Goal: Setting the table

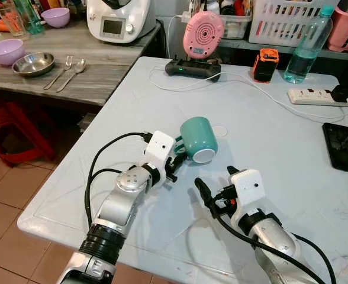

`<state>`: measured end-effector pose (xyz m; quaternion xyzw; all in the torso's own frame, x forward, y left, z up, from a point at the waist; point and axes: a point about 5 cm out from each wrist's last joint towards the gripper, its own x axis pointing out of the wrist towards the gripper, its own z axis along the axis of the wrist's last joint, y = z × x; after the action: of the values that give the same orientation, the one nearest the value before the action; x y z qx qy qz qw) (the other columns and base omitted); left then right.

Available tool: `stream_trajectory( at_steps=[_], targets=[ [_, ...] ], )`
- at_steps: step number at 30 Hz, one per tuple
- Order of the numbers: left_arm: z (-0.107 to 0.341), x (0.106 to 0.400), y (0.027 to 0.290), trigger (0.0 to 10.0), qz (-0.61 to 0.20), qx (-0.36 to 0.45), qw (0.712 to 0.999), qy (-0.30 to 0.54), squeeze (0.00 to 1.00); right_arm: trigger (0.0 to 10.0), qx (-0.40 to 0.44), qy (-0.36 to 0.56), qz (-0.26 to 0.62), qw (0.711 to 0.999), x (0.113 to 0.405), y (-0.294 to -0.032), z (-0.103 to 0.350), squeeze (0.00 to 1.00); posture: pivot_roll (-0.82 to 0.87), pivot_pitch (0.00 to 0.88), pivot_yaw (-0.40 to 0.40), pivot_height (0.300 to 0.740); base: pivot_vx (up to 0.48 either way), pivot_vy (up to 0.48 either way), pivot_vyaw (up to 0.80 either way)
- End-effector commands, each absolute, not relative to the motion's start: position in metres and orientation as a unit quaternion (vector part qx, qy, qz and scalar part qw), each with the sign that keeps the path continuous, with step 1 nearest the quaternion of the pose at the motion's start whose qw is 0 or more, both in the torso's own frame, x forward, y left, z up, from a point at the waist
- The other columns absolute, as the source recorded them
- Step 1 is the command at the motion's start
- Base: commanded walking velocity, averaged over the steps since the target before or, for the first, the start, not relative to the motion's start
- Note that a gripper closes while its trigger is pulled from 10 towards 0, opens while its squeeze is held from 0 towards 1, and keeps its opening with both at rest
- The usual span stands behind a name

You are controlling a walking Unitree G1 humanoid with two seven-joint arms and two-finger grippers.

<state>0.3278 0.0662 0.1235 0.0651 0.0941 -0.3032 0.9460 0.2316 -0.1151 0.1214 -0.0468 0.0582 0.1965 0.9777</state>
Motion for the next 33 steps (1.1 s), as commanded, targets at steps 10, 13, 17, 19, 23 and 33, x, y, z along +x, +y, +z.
stream_trajectory(
  at_steps=[10, 13, 17, 19, 23, 33],
  targets=[
    [0.126, 0.309, 0.053, 10.0, -0.366, 0.065, 0.924, 0.089, 0.00, 10.0, -0.047, 0.061, 0.199, 0.977, 0.232, -0.115, 0.122, 0.00, -0.09, 0.088, 0.039, 0.740, 0.000, 0.000, 0.00],
    [0.128, 0.300, 0.047, 10.0, -0.392, 0.054, 0.915, 0.085, 0.00, 10.0, -0.046, 0.063, 0.200, 0.977, 0.233, -0.115, 0.121, 0.00, -0.08, 0.088, 0.036, 0.740, 0.000, 0.000, 0.00],
    [0.131, 0.292, 0.037, 10.0, -0.420, 0.042, 0.904, 0.076, 0.00, 10.0, -0.046, 0.064, 0.200, 0.977, 0.234, -0.115, 0.121, 0.00, -0.08, 0.088, 0.034, 0.740, 0.000, 0.000, 0.00],
    [0.133, 0.289, 0.029, 10.0, -0.436, 0.036, 0.897, 0.068, 0.00, 10.0, -0.046, 0.065, 0.201, 0.976, 0.234, -0.115, 0.120, 0.00, -0.08, 0.088, 0.034, 0.740, 0.000, 0.000, 0.00],
    [0.141, 0.283, 0.013, 10.0, -0.466, 0.022, 0.883, 0.049, 0.00, 10.0, -0.046, 0.066, 0.199, 0.977, 0.234, -0.115, 0.120, 0.00, -0.09, 0.089, 0.034, 0.740, 0.000, 0.000, 0.00],
    [0.152, 0.281, -0.011, 10.0, -0.496, 0.017, 0.868, 0.025, 0.00, 10.0, -0.045, 0.071, 0.196, 0.977, 0.236, -0.115, 0.118, 0.00, -0.08, 0.089, 0.034, 0.740, 0.000, 0.000, 0.00]
  ],
)
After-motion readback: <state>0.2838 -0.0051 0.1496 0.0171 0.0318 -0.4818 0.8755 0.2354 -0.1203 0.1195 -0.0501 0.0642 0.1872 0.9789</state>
